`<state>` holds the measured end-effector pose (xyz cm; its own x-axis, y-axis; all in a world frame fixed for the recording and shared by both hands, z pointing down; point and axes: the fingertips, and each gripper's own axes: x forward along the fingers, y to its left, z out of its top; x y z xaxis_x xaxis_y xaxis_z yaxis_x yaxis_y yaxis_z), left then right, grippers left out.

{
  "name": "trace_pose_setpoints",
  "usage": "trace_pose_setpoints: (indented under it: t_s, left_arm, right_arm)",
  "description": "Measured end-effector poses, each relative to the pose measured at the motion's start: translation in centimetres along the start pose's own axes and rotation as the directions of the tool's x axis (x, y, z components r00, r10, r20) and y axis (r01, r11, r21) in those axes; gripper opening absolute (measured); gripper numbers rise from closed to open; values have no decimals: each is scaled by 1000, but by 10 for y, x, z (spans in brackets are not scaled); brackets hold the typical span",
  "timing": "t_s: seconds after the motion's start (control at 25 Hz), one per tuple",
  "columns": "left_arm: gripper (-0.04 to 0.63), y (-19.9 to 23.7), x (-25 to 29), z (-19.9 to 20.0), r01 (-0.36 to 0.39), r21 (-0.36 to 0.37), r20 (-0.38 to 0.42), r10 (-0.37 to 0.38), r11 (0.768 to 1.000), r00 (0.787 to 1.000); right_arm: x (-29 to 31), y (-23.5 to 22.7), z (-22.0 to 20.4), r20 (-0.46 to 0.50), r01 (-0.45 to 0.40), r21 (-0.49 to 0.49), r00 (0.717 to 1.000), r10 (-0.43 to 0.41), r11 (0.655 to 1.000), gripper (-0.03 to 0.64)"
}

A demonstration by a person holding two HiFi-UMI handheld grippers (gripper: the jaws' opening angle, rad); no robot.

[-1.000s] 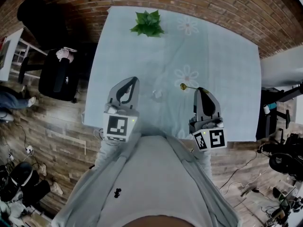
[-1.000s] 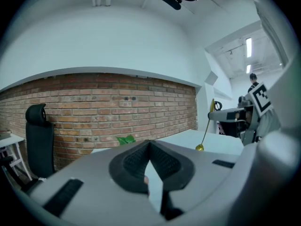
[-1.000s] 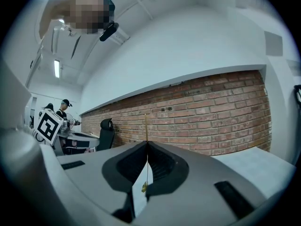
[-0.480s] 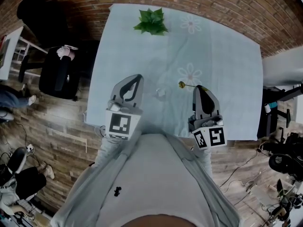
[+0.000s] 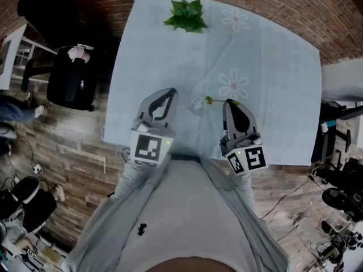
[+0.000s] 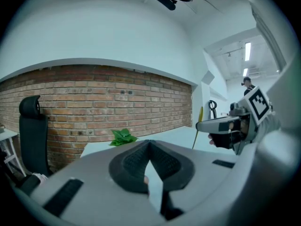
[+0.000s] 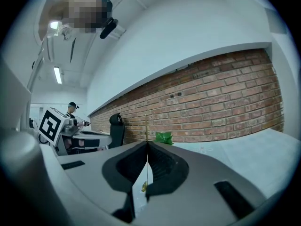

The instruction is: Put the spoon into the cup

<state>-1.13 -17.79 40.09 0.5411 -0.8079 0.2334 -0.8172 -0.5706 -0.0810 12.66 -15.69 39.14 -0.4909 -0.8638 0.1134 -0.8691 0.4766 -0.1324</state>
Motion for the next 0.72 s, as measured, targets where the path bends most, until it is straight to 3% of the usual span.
trace_pose_setpoints:
  t_s: [0.72]
  left_arm:
    - [18,2,-3,-31,3,-43,-56,-6,999,998]
  right_arm:
    - [27,-3,-82,-155,10,111,988,7,994,20]
